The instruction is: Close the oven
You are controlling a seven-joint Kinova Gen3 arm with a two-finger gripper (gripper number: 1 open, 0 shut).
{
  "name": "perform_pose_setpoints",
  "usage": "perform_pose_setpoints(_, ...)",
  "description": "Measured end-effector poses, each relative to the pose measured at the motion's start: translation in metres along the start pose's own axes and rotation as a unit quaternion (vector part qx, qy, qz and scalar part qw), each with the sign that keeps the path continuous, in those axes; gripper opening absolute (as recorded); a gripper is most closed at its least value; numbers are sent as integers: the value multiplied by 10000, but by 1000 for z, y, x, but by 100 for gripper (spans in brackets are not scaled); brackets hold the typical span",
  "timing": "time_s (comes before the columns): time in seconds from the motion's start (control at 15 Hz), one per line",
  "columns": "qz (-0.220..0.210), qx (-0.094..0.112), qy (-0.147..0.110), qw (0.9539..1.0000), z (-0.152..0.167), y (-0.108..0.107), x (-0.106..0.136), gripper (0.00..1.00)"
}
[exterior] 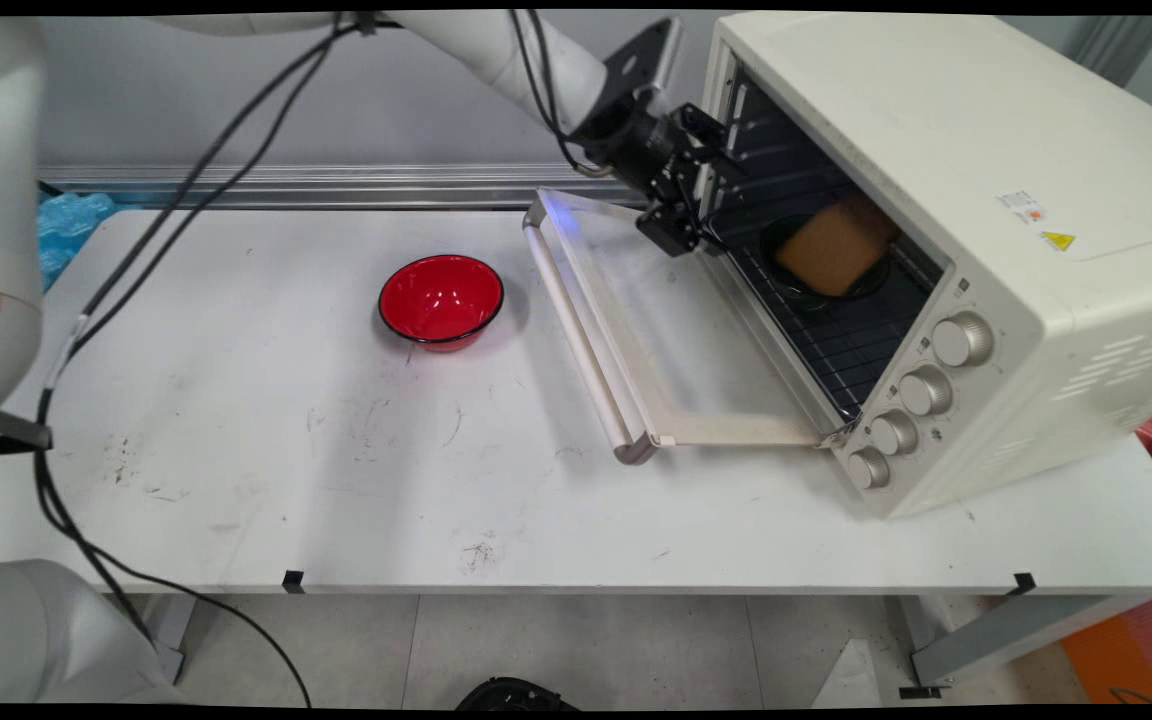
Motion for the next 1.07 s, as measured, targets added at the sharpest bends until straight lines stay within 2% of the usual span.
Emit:
perform_pose_setpoints(0.27,-742,118,-90,9971,-37,12,3,100)
perform_pose_setpoints(0.47,-1258,179,-181,9917,-64,25,5,100)
perform_pose_setpoints(0.8,-2018,195,-343,9786,-105,57,4,100)
perform_pose_setpoints(1.07,-2452,135,-516,9680,-131,88,-1,100)
